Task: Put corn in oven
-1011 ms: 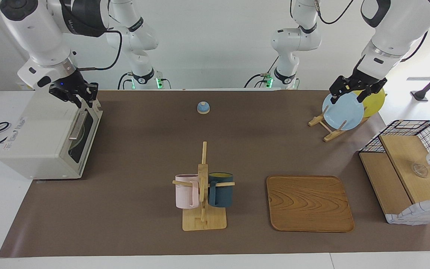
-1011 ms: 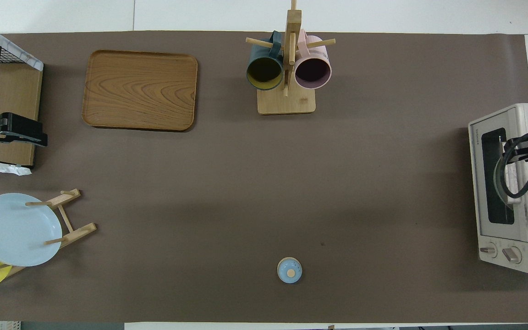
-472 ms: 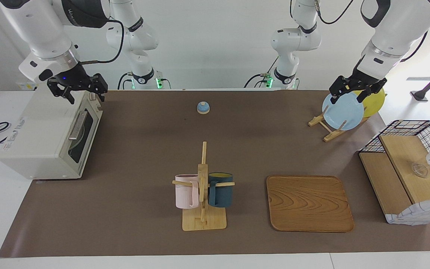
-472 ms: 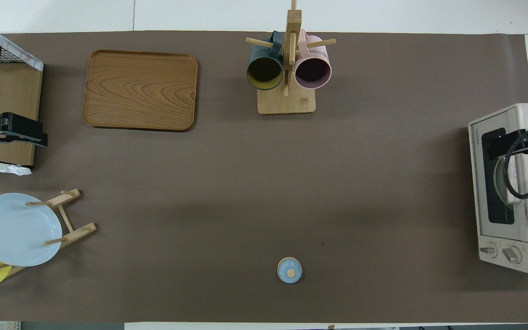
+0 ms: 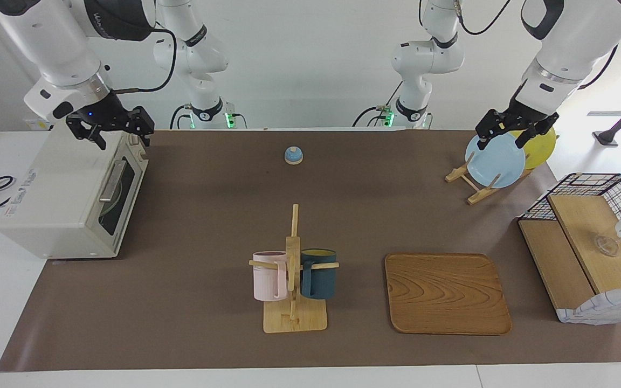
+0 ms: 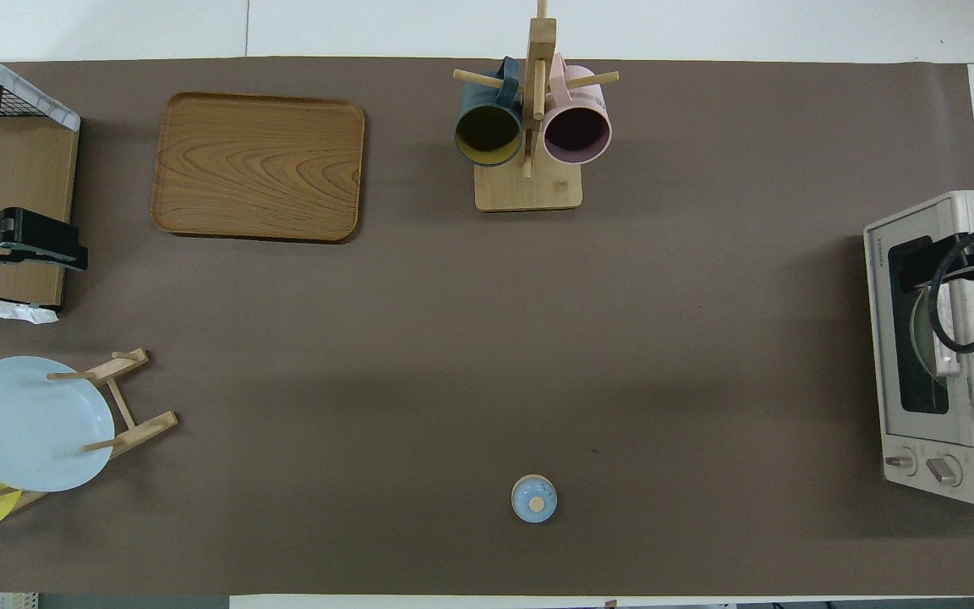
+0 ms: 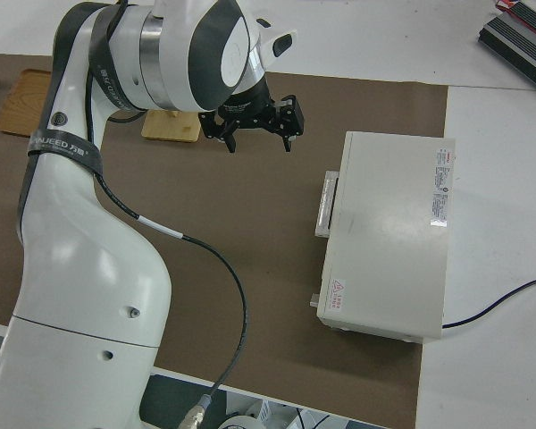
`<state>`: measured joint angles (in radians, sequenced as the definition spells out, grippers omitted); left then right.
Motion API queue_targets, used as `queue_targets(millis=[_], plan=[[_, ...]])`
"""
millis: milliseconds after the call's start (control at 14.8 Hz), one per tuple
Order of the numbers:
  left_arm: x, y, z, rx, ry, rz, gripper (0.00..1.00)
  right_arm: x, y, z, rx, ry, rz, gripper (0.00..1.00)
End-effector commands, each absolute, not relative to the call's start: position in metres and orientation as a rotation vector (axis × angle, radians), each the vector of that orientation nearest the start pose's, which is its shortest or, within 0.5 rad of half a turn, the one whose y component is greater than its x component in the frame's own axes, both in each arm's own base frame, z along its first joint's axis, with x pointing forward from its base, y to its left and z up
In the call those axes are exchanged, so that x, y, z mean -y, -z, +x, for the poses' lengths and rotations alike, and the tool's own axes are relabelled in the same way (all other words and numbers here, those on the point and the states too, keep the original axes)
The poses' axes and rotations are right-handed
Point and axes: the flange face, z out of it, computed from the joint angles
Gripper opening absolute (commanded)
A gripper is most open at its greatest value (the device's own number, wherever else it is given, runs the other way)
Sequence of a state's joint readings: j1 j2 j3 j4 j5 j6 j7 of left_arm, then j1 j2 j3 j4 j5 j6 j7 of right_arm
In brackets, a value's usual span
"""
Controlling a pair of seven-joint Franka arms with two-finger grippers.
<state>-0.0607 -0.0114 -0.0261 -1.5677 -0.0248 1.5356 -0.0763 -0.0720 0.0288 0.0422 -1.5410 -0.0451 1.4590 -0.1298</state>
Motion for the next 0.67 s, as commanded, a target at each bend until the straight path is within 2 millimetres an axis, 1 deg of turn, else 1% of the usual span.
queue_targets(millis=[0,135,202,337,606], plan=[[0.0470,-0.6294,0.5372,-0.020,-0.024,-3.157,1.00,0.0191,-0.6277,0.5597,0.111,-0.151,-3.142,1.00],[0.0470,-0.6294,0.5372,-0.020,-0.024,-3.157,1.00,0.0195,-0.6294,0.5588,0.109,-0.146,-3.142,1.00],[0.0478,-0.6294,0.5371,-0.022,-0.024,-3.157,1.00,0.0108,-0.6285,0.5587,0.126,-0.153,-3.142,1.00],[0.0478,-0.6294,0.5371,-0.020,-0.024,-3.157,1.00,0.0114,-0.6310,0.5563,0.082,-0.158,-3.147,1.00],[0.0470,-0.6294,0.5372,-0.020,-0.024,-3.157,1.00,0.0115,-0.6337,0.5551,0.079,-0.148,-3.149,1.00]])
